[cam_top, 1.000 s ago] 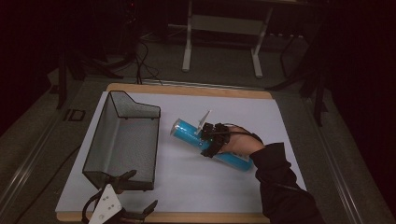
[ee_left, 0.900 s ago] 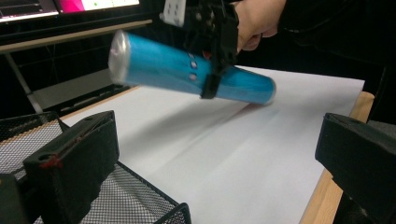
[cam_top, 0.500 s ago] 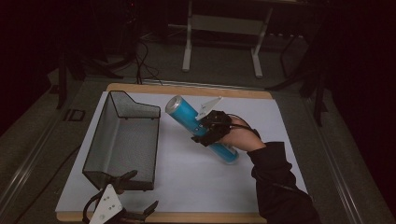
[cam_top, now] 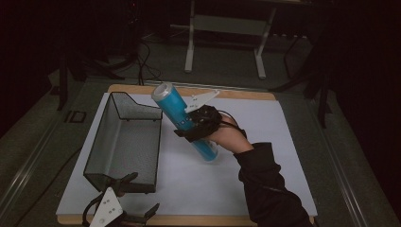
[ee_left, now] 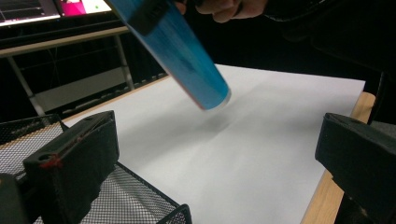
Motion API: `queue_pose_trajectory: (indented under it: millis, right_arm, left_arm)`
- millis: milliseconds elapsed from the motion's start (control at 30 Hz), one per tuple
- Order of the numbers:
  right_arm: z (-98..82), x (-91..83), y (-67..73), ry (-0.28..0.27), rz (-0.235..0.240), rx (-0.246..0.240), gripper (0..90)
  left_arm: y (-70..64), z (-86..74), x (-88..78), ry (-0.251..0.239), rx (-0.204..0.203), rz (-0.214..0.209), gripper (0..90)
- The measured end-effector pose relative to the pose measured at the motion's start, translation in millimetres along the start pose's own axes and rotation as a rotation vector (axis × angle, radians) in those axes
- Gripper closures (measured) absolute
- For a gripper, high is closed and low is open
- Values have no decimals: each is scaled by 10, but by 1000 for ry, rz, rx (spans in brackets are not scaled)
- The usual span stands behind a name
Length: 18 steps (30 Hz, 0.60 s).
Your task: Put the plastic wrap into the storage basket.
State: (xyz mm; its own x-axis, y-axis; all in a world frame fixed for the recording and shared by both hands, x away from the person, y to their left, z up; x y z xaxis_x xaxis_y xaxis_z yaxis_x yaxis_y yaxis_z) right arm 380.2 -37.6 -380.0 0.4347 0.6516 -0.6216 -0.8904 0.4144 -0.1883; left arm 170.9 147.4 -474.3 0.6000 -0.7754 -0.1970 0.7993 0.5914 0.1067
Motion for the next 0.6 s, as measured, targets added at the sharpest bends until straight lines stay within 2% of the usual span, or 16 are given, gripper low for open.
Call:
queue_pose_trajectory:
  millis: [167,300,500,567,600]
  right_arm:
    - [265,0,80,-66,6,45,318]
    - [515,29,147,-132,-22,128,318]
    - [797,109,294,-167,-27,158,318]
    - [884,129,331,-183,-44,184,317]
    - [884,129,331,-183,-44,184,317]
  left_arm:
    - [12,-2,-4,1,1,3,0]
    - [7,6,-14,-4,6,9,0]
    - [22,9,-49,-9,9,19,0]
    - [23,8,-50,-8,9,19,0]
    - [23,8,-50,-8,9,19,0]
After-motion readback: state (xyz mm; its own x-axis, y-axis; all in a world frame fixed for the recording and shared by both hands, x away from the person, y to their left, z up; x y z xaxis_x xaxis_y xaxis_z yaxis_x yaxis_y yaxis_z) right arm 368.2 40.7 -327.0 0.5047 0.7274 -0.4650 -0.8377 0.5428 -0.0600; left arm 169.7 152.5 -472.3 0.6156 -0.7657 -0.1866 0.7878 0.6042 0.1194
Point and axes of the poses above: each handheld gripper's, and its own axes: x roughly forward along the jaws, z roughly out of its top, y roughly to its left, the point moved 4 cm from there along x, roughly forward along the jaws, and after that the axes turned 8 degrees about -z, right-handed, at the moved point
